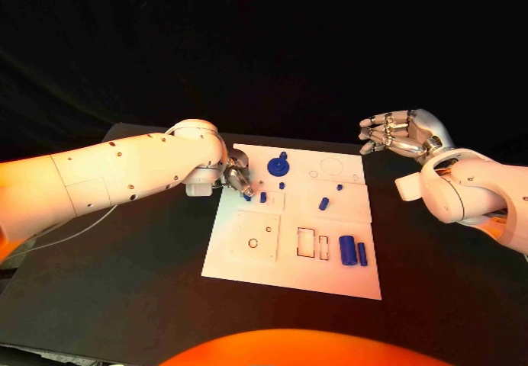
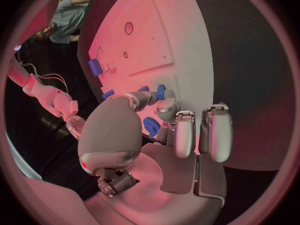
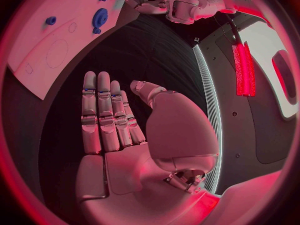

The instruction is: Assemble the parts on the task board

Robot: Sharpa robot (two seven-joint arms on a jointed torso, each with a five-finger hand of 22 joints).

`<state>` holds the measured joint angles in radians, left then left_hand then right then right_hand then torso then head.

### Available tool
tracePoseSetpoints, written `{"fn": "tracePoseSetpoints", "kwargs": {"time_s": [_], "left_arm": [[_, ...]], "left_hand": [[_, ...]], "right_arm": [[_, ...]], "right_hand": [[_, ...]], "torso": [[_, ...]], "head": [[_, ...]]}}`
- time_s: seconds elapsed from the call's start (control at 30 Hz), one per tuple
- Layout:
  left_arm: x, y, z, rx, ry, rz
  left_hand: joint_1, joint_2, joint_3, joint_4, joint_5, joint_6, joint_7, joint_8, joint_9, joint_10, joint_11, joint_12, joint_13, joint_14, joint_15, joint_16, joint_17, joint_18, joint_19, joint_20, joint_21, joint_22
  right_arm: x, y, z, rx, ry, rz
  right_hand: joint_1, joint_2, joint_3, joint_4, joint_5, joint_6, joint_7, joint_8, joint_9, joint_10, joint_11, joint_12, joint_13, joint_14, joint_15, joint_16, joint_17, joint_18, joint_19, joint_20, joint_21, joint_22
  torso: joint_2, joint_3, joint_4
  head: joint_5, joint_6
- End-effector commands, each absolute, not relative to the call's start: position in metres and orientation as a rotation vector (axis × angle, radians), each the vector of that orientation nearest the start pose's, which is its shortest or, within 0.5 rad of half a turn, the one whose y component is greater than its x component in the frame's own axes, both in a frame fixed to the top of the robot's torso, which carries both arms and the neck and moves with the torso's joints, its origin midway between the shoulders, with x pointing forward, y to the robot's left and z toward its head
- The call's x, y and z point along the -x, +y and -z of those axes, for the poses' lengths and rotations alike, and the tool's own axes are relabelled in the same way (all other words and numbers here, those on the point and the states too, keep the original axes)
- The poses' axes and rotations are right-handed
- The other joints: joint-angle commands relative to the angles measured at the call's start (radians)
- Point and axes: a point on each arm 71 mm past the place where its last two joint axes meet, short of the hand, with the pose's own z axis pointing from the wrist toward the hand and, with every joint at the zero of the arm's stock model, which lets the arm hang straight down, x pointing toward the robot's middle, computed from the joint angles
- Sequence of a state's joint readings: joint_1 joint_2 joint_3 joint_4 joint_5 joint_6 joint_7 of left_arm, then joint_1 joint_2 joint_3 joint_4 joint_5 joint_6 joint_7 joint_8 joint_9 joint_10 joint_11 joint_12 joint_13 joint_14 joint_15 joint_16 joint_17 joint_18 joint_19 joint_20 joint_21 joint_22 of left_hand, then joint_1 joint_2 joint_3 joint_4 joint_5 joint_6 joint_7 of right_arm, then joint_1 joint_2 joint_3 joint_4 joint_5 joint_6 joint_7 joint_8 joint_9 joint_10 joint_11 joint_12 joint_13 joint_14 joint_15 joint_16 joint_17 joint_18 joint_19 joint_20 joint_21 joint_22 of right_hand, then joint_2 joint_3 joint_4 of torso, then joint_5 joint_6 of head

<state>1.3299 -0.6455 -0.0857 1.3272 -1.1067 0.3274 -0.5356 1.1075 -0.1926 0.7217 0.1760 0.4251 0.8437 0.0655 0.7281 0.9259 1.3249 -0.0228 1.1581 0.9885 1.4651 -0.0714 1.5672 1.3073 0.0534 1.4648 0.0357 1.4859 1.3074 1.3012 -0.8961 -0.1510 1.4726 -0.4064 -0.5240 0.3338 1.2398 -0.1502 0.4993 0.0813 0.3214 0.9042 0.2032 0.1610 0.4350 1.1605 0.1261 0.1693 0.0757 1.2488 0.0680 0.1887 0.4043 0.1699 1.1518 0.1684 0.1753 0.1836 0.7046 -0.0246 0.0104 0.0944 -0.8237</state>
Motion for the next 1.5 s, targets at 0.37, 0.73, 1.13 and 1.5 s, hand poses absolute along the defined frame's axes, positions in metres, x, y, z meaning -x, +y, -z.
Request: {"fn": "tracePoseSetpoints", "kwargs": {"time_s": [0.37,0.73,1.13,1.5], "left_arm": [[-0.5179,0.1692,0.2025,-0.022,2.42,0.297],[-0.5176,0.1712,0.2041,-0.031,2.44,0.278],[-0.5166,0.1725,0.2054,-0.051,2.459,0.258],[-0.5178,0.1749,0.2056,-0.053,2.453,0.24]], "left_hand": [[-0.051,0.01,0.008,-0.061,-0.019,0.032,-0.028,-0.014,0.001,0.009,-0.009,-0.001,0.006,0.106,-0.014,0.004,0.263,-0.018,0.025,-0.015,0.002,0.117],[-0.05,0.01,-0.005,-0.059,-0.02,0.041,-0.032,-0.01,0.004,0.011,-0.012,0.001,0.01,0.106,-0.016,0.004,0.263,-0.018,0.026,-0.016,0.003,0.118],[-0.07,0.003,-0.049,-0.033,-0.023,0.051,-0.035,-0.009,0.007,0.013,-0.015,0.002,0.014,0.106,-0.018,0.004,0.263,-0.018,0.027,-0.018,0.002,0.118],[-0.068,0.003,-0.053,-0.033,-0.023,0.054,-0.037,-0.008,0.007,0.014,-0.016,0.004,0.017,0.106,-0.019,0.004,0.263,-0.018,0.027,-0.018,0.002,0.118]], "right_arm": [[-0.5015,-0.2573,0.1625,-0.69,1.393,-1.131],[-0.5015,-0.2579,0.1624,-0.691,1.392,-1.131],[-0.5018,-0.258,0.1625,-0.691,1.391,-1.131],[-0.502,-0.2578,0.1625,-0.692,1.391,-1.131]], "right_hand": [[-0.014,-0.003,-0.006,0.013,0.006,-0.009,0.004,-0.006,0.0,-0.002,0.007,-0.01,0.001,-0.008,0.003,-0.005,0.002,0.012,-0.003,0.007,-0.006,-0.004],[-0.015,-0.004,-0.006,0.013,0.006,-0.009,0.004,-0.006,0.0,-0.002,0.007,-0.01,0.001,-0.009,0.003,-0.006,0.002,0.012,-0.003,0.007,-0.006,-0.004],[-0.016,-0.003,-0.007,0.015,0.006,-0.009,0.004,-0.006,0.0,-0.002,0.007,-0.011,0.001,-0.009,0.004,-0.006,0.003,0.012,-0.003,0.007,-0.007,-0.005],[-0.018,-0.003,-0.008,0.017,0.007,-0.01,0.004,-0.007,0.0,-0.003,0.008,-0.012,0.001,-0.01,0.004,-0.006,0.003,0.012,-0.003,0.008,-0.008,-0.006]], "torso": [[0.0,-0.0003,-0.0009],[0.0,-0.0007,0.0005],[0.0,-0.0006,0.0003],[0.0,-0.0002,-0.0003]], "head": [[-0.002,-0.001],[-0.003,-0.004],[-0.002,-0.005],[-0.001,-0.003]]}}
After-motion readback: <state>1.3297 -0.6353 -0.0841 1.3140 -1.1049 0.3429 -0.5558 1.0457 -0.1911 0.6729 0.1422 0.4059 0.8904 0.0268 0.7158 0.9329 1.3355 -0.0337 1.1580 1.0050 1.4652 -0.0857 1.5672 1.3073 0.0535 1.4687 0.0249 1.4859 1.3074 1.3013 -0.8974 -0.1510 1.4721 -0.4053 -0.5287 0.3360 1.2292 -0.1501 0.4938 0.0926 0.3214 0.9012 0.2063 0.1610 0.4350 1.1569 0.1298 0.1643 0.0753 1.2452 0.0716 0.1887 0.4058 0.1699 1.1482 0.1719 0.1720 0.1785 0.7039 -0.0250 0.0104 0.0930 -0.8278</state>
